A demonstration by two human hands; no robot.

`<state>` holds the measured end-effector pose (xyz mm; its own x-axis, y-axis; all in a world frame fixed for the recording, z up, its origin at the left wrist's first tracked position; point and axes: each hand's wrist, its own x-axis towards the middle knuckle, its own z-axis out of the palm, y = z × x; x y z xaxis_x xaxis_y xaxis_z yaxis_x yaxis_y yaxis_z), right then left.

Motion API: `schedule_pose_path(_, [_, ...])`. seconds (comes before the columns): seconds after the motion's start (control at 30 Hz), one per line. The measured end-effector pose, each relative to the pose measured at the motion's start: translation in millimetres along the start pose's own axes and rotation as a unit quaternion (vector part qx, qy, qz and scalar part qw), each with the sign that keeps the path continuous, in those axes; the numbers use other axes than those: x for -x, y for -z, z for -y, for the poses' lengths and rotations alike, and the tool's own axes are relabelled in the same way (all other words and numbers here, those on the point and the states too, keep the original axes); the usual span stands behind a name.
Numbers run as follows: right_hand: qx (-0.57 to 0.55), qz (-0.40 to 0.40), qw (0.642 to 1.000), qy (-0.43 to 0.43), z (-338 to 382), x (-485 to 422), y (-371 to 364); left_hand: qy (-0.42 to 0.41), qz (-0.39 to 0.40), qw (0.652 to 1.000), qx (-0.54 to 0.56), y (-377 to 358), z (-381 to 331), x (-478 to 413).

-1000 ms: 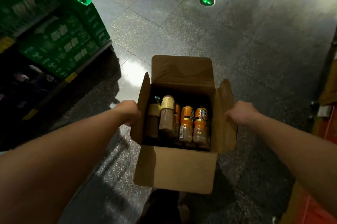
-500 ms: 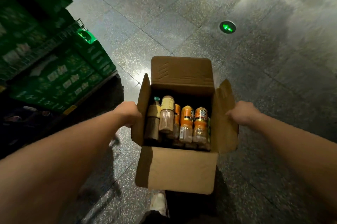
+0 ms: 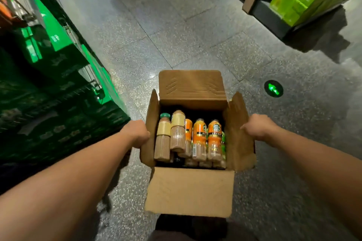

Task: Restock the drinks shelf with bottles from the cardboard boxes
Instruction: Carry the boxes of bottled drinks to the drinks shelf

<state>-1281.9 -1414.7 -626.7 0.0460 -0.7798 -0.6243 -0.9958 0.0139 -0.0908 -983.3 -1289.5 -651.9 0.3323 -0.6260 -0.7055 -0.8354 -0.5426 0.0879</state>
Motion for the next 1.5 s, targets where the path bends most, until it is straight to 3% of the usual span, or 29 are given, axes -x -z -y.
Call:
schedule_pose_path(0.33, [0.061, 0.016, 0.996, 0.059, 107, -190, 139, 0.076, -0.011, 0.996, 0.050, 140, -37, -136])
schedule_pose_path(0.6, [0.090, 0.041, 0.988, 0.120, 218, -328, 247, 0.175, -0.019, 0.966, 0.190, 234, -52, -230])
schedule_pose_path(0.87, [0.205, 0.051, 0.958, 0.196, 369, -430, 328, 0.207, 0.006, 0.948, 0.241, 325, -18, -333])
schedule_pose_path(1.1, [0.204, 0.079, 0.950, 0.222, 478, -516, 368, 0.251, 0.011, 0.935, 0.252, 405, 13, -414])
schedule_pose_path(1.27, [0.256, 0.090, 0.922, 0.275, 585, -587, 391, 0.328, -0.005, 0.894, 0.304, 456, 35, -469])
schedule_pose_path(1.5, [0.393, 0.068, 0.840, 0.368, 725, -650, 415, 0.395, -0.024, 0.813, 0.426, 502, 61, -525])
